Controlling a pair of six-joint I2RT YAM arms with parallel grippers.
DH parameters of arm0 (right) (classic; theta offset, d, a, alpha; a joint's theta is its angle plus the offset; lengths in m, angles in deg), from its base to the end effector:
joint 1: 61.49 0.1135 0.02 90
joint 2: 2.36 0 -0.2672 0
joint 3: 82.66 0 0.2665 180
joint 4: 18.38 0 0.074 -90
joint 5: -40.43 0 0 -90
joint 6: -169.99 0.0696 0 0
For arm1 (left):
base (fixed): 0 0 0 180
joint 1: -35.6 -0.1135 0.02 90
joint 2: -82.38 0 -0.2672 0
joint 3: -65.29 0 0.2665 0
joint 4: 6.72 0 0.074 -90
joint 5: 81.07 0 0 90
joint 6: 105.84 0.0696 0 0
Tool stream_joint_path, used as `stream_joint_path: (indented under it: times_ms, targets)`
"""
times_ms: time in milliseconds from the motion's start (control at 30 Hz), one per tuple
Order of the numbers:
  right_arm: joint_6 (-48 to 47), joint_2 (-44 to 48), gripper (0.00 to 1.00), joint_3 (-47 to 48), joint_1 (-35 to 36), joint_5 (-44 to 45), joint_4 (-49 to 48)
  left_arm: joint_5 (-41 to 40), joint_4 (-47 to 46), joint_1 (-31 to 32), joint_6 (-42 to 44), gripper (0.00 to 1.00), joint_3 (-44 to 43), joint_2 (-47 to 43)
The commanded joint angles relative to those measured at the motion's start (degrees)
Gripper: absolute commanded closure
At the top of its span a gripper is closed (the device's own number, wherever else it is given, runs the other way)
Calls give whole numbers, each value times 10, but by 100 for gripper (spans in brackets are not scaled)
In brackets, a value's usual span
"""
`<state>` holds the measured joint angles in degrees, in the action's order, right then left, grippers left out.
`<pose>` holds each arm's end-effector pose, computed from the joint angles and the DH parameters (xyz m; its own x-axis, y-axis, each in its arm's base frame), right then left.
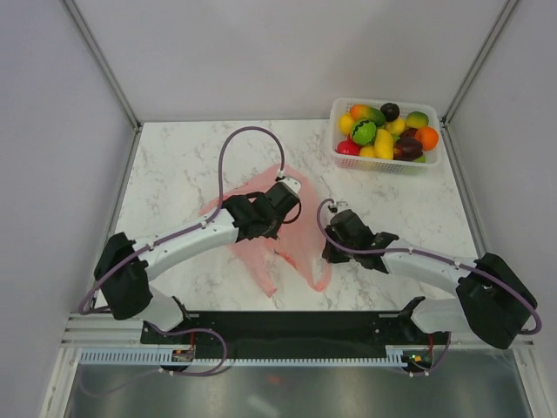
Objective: Place the fake fruits into the plastic bag and tie a complex knot
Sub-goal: Open the plastic bag at the center of the board.
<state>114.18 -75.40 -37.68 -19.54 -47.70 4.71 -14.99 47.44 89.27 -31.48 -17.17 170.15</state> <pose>0.2003 0.1770 0.1319 -0.8460 -0.0052 -0.5332 -0.2146 0.9187 0.3315 0.2270 -0.2611 0.2373 -0.6570 0.4775 -0.5833 0.4541 0.8684 0.1994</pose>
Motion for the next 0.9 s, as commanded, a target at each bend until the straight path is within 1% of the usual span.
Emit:
stream_joint_path:
  times_ms: [0, 67, 100, 200, 267, 300, 333, 367, 400, 433, 467, 500, 567, 633, 733, 767, 800, 867]
  targets:
    - [-42, -30, 94, 77, -3, 82, 25, -14, 63, -2, -28, 98, -15, -45]
    - [-60, -44, 95, 120, -6, 111, 43, -14, 81, -8, -25, 98, -12, -51]
    - [-69, -61, 98, 135, -10, 120, 49, -15, 87, -16, -23, 98, -10, -54]
    - [-99, -105, 99, 196, -16, 156, 66, -20, 104, -36, -6, 98, -7, -60]
    - [-120, -133, 99, 243, -20, 168, 74, -27, 102, -51, 8, 98, -2, -68]
    - [-124, -155, 98, 256, -27, 171, 77, -29, 99, -71, 10, 98, 2, -71]
    - [-127, -166, 93, 269, -30, 172, 77, -28, 94, -80, 11, 98, 4, -73]
    - [-138, -175, 86, 293, -34, 169, 76, -24, 87, -90, 10, 98, 3, -80]
    - [-142, -185, 57, 303, -38, 161, 74, -4, 70, -107, 10, 98, 2, -82]
    - [-147, -186, 48, 311, -39, 161, 74, 10, 60, -116, 9, 98, 2, -86]
    - [-153, -184, 36, 324, -41, 161, 74, 23, 50, -124, 8, 98, 2, -88]
    - [-156, -172, 33, 330, -47, 154, 74, 41, 41, -137, 7, 98, -2, -88]
    - [-162, -156, 28, 340, -57, 141, 72, 51, 25, -143, 7, 98, -11, -81]
    - [-166, -132, 26, 351, -85, 109, 73, 71, 23, -152, 8, 98, -38, -59]
    - [-168, -113, 13, 367, -129, 86, 73, 84, 23, -155, 8, 98, -84, -28]
    - [-168, -111, 5, 373, -139, 83, 73, 85, 22, -155, 7, 98, -94, -23]
    - [-168, -113, 2, 380, -158, 82, 76, 84, 22, -155, 7, 98, -111, -16]
    - [-164, -122, 2, 407, -177, 95, 78, 73, 23, -155, 6, 98, -130, 0]
